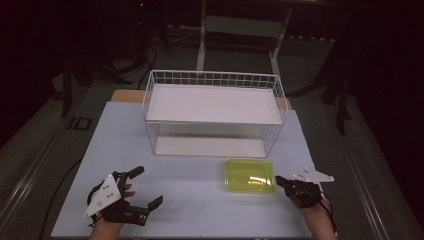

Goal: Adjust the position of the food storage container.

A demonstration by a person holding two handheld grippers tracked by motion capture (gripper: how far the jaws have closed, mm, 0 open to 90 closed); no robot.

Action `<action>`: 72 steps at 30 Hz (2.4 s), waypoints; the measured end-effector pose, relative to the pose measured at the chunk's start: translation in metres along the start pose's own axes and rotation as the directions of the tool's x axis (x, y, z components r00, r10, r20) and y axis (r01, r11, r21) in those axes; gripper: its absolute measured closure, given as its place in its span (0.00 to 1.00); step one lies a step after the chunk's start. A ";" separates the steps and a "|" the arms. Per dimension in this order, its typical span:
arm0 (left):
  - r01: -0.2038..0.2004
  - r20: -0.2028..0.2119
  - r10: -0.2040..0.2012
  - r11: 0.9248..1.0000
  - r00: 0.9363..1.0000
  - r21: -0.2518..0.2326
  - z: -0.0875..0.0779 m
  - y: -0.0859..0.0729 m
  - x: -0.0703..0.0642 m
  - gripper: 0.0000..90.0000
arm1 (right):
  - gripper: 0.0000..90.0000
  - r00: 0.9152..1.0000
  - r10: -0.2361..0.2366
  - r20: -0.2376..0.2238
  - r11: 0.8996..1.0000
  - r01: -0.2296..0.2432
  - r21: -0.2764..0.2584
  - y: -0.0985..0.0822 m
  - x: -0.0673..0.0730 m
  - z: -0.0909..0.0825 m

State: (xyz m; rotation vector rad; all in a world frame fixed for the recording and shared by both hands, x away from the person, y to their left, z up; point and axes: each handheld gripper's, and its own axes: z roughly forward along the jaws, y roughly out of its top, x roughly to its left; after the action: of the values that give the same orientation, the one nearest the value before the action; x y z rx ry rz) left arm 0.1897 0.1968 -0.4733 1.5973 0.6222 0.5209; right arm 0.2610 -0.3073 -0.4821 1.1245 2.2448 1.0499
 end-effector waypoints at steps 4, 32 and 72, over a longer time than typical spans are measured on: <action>0.000 0.002 0.000 1.000 1.000 0.004 0.000 0.000 0.000 0.00 | 1.00 0.999 -0.002 0.035 1.000 0.002 -0.010 -0.002 -0.013 0.007; 0.019 0.022 -0.020 1.000 1.000 0.023 0.002 -0.004 -0.002 0.00 | 1.00 0.995 -0.071 -0.070 0.997 0.073 0.024 0.020 0.012 0.051; 0.064 0.019 -0.066 0.992 0.998 0.107 0.011 -0.008 0.003 0.00 | 0.45 0.992 -0.041 -0.120 0.996 0.030 -0.087 0.046 0.058 0.042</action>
State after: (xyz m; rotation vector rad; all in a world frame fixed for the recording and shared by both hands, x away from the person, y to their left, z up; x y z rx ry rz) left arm 0.1984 0.1916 -0.4824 1.6749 0.6926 0.4271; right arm 0.2769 -0.2240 -0.4742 1.0065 2.2802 1.2173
